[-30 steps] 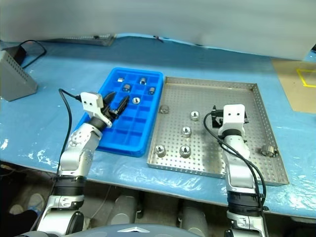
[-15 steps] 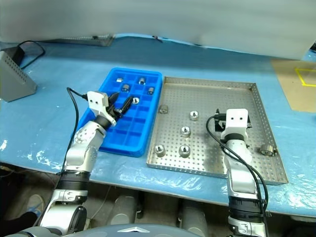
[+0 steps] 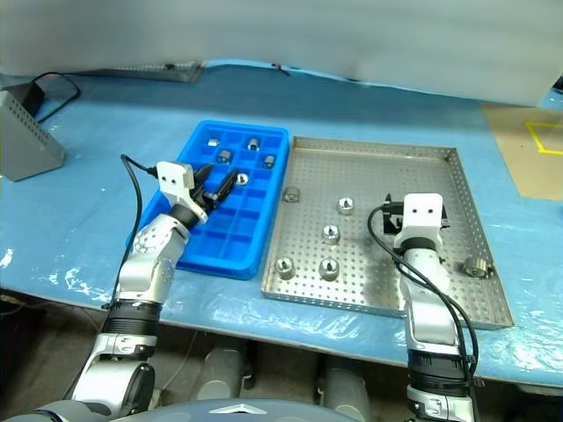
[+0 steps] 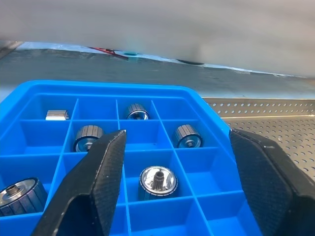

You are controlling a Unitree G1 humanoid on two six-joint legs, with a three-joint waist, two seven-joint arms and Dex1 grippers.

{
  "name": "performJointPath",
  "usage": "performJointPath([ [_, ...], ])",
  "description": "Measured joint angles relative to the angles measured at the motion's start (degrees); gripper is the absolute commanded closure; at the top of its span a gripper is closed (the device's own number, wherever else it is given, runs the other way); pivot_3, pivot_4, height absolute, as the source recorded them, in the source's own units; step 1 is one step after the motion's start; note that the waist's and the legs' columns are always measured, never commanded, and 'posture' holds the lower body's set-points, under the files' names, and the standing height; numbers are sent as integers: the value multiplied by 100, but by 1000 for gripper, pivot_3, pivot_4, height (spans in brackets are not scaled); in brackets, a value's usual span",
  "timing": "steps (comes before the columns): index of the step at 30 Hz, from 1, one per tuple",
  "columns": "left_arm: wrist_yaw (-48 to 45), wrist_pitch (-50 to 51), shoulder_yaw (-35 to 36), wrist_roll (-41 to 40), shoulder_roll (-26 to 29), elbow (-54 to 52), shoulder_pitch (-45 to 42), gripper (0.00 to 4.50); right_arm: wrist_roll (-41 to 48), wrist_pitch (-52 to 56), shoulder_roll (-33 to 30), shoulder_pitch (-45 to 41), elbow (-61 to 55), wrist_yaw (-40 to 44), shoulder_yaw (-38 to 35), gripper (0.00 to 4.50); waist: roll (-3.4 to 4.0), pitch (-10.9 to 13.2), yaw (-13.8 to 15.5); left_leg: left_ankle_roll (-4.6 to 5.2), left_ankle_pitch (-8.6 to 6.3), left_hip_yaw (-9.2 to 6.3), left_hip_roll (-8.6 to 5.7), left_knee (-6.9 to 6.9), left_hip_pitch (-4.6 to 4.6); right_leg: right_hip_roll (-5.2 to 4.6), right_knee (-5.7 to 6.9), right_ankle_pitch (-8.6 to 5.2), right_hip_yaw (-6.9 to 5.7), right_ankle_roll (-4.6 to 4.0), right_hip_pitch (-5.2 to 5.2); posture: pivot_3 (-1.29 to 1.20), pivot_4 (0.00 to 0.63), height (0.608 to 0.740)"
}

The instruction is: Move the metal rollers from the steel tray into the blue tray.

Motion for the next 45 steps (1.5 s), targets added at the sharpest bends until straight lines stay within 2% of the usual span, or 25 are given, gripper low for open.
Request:
performJointPath([
  [13, -166, -248, -2, -5, -78, 416, -123, 984, -2, 6, -6, -15, -15, -23, -24, 340, 0, 0, -3, -1, 1, 0, 0, 0, 0, 0, 1, 0, 0, 1, 0, 170, 150, 740],
  [21, -437, -333, 51, -31, 45, 1144, -869, 984, -11, 5, 8, -50, -29, -99, -36, 340, 0, 0, -3, -2, 1, 0, -1, 2, 0, 0, 3, 2, 0, -3, 0, 121, 150, 740],
  [28, -1346, 18, -134, -22, 572, 1514, -1787, 984, -51, 0, 191, 119, -170, -272, -42, 340, 0, 0, -71, -2, 2, 1, -1, 2, 0, 0, 5, 5, 0, -9, -1, 92, 150, 740],
  [33, -2625, 185, -746, 323, 1053, 2529, -3319, 984, -87, -48, 374, 193, -173, -426, -30, 340, 0, 0, -112, -7, 5, 2, -5, 2, 1, -2, 6, 6, 3, -9, -1, 78, 150, 740],
  [34, -2715, 183, -786, 363, 1074, 2589, -3401, 984, -87, -58, 379, 192, -174, -437, -20, 340, 1, -1, -123, -10, 7, 3, -6, 1, 2, -2, 5, 6, 5, -9, 0, 73, 150, 740],
  [38, -3851, -203, -1389, 930, 1076, 4202, -4350, 984, -96, -108, 419, 192, -151, -539, -34, 340, 0, 0, -150, -18, 12, 4, -7, -2, 2, -1, 3, 6, 7, -10, -2, 53, 150, 740],
  [41, -4174, -504, -1786, 1491, 920, 5275, -4974, 984, -101, -156, 455, 196, -133, -613, -38, 340, -1, 1, -146, -17, 12, 3, -8, -1, -3, -1, 2, 6, 6, -10, -3, 35, 150, 740],
  [45, -3992, -905, -2130, 2181, 552, 6181, -5556, 984, -105, -194, 533, 214, -135, -675, -27, 340, -2, 2, -136, -13, 9, 3, -10, 2, -8, -5, -1, 7, 4, -10, -1, -4, 150, 740],
])
